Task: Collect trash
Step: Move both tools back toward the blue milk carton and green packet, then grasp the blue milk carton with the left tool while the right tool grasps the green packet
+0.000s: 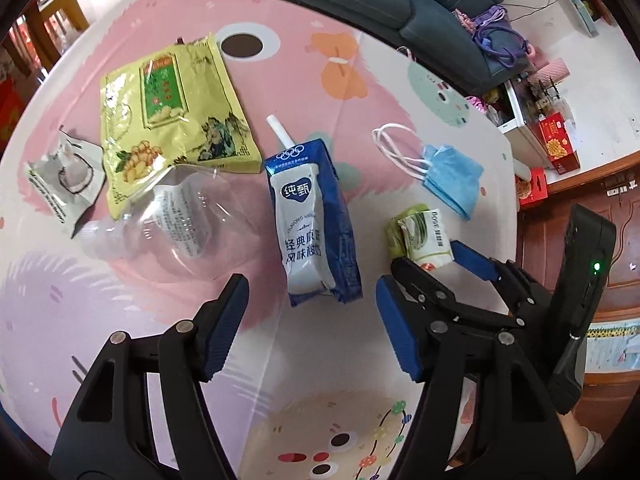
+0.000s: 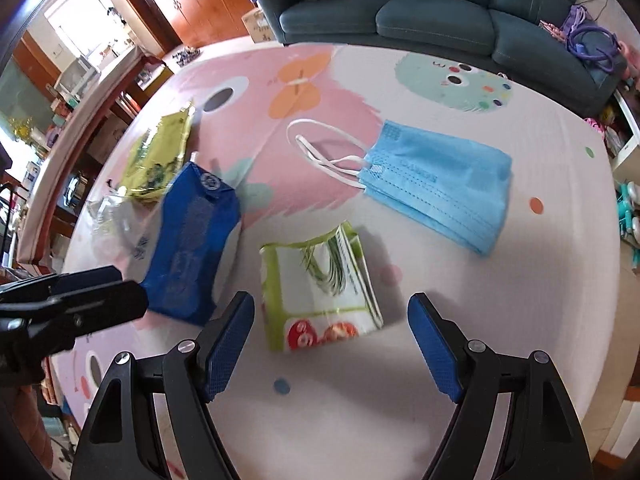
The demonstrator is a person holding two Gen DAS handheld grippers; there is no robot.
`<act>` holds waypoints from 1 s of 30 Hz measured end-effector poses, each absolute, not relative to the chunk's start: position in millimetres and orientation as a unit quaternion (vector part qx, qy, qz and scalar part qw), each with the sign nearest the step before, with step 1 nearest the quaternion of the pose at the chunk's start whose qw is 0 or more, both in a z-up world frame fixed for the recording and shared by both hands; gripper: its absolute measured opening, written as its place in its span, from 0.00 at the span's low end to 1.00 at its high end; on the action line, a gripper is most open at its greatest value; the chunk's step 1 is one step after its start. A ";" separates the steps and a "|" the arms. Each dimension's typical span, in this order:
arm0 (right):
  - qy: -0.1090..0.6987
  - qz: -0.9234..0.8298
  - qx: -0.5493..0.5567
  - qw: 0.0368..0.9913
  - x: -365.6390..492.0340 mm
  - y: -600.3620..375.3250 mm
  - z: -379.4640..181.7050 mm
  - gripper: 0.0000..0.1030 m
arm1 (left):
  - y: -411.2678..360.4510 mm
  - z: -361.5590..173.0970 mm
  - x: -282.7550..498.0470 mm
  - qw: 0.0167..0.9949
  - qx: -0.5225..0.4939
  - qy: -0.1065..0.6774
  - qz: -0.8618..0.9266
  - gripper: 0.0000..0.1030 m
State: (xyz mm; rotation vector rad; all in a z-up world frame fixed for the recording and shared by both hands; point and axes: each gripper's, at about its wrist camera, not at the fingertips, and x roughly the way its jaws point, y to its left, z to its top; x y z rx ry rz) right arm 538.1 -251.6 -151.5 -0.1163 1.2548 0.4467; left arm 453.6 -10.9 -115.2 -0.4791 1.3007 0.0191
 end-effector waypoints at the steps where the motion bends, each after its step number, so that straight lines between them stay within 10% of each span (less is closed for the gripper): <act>1: 0.574 0.209 -0.060 0.789 540.1 -249.0 -152.6 0.78 | -11.7 -119.2 456.4 0.766 -0.224 0.602 0.008 0.62; 14: 0.551 0.205 -0.151 0.795 534.6 -225.9 -162.0 0.73 | -22.5 -143.2 488.7 0.748 -0.239 0.618 0.019 0.50; 22: 0.539 0.209 -0.114 0.808 534.0 -246.8 -151.2 0.28 | -29.9 -155.3 503.0 0.740 -0.258 0.619 0.040 0.39; 30: 0.552 0.200 -0.057 0.808 524.3 -270.8 -140.4 0.23 | -45.6 -129.3 483.8 0.772 -0.215 0.597 0.036 0.28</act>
